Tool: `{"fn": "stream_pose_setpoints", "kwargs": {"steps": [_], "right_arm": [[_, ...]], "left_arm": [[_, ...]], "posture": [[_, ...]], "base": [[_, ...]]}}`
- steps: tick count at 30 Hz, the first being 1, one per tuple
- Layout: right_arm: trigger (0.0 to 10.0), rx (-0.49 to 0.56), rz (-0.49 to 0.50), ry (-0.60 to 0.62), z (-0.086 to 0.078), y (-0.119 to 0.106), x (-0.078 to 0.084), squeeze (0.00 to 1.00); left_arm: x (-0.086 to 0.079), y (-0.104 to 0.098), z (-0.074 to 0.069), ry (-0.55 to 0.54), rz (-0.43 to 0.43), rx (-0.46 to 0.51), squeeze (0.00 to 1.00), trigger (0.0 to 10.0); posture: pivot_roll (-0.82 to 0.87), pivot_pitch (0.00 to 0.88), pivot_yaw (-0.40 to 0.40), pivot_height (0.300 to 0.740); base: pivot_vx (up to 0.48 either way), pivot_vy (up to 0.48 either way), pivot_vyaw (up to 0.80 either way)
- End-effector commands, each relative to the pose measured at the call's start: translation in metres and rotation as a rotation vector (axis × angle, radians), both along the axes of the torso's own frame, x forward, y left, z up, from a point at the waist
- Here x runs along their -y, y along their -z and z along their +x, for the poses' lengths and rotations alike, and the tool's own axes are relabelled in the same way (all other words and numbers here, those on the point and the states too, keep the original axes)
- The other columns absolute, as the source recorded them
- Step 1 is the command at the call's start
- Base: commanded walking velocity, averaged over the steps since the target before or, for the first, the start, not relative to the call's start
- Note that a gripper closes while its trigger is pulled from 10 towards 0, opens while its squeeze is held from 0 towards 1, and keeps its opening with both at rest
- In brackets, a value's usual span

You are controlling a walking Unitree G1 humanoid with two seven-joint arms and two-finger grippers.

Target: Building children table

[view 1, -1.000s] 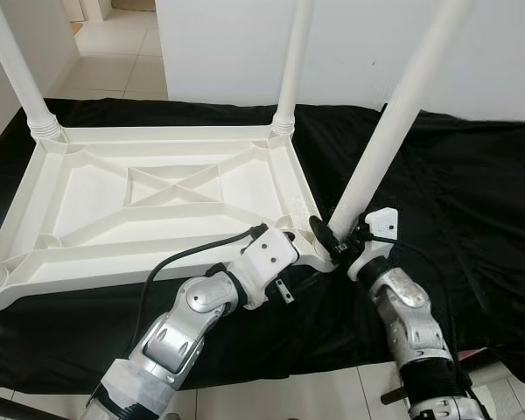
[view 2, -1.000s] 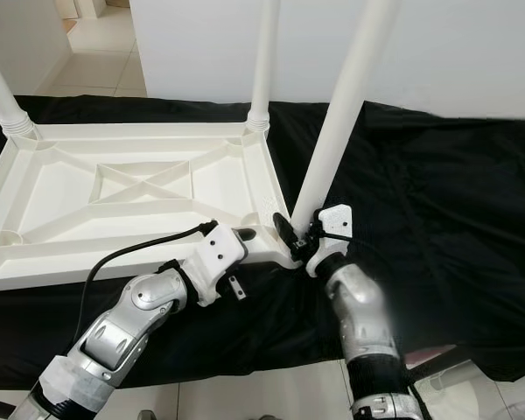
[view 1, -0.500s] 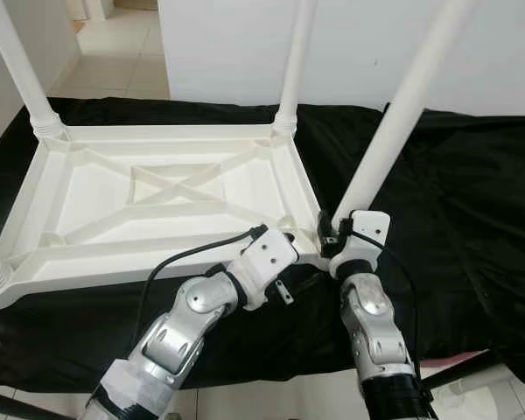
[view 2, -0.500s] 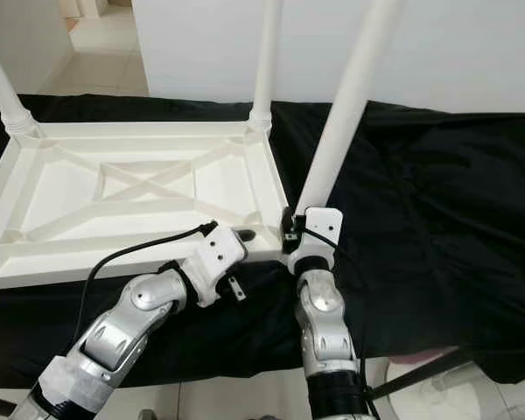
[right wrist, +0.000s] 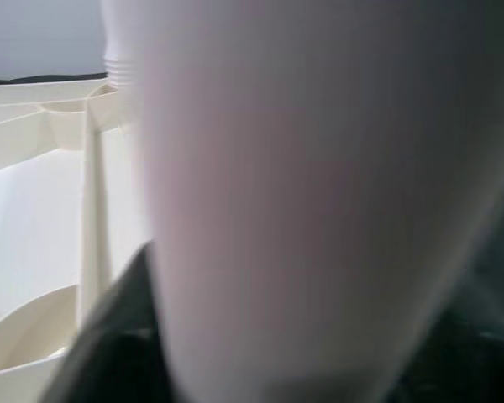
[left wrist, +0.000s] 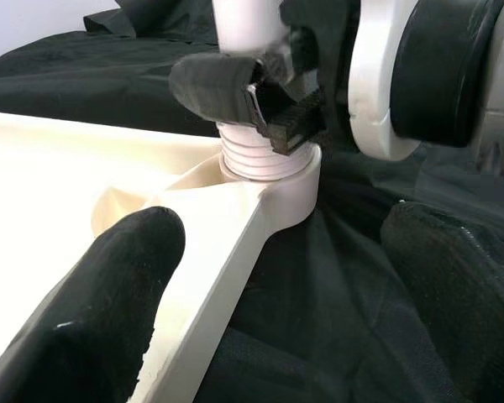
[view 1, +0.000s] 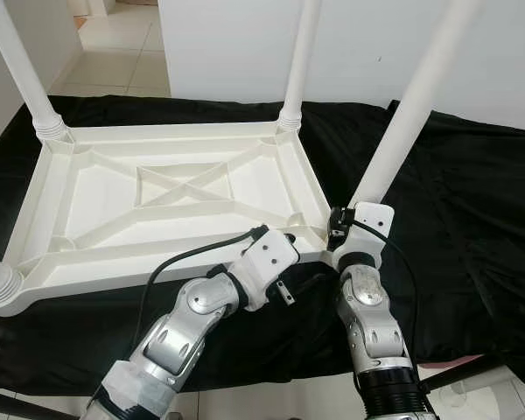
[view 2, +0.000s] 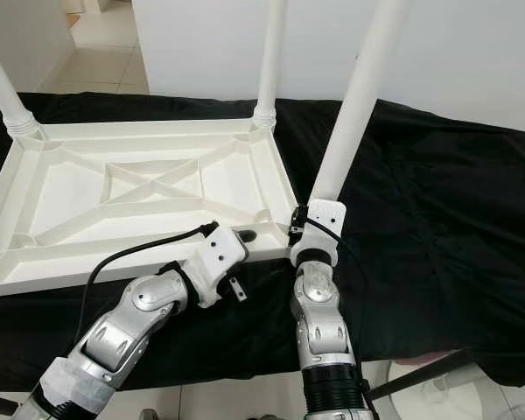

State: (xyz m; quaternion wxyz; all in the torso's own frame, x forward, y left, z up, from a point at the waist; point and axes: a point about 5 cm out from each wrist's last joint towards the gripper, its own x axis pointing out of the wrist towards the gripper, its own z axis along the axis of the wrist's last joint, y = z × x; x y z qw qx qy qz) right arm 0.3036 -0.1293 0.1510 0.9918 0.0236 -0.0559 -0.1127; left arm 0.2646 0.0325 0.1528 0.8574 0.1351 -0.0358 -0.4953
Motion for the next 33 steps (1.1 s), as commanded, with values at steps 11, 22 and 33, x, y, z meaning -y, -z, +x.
{"fn": "stream_pose_setpoints", "kwargs": {"steps": [11,22,33], "right_arm": [[10.0,0.020,0.081,-0.199,-0.010,0.006,0.005,0.00],[10.0,0.007,0.036,-0.504,-0.010,0.014,0.008,0.00],[10.0,0.005,0.018,-0.667,-0.016,0.020,-0.011,0.00]], "left_arm": [[0.004,0.001,-0.003,0.008,0.005,-0.006,0.00,10.0],[0.006,-0.002,-0.005,0.045,-0.010,-0.020,0.00,10.0],[0.005,-0.001,-0.009,0.072,-0.003,-0.038,0.00,10.0]], "posture": [[-0.05,0.092,-0.072,0.740],[-0.05,0.091,-0.051,0.740],[-0.03,0.087,-0.050,0.740]], "base": [[0.000,0.000,0.00],[0.000,0.000,0.00],[0.000,0.000,0.00]]}}
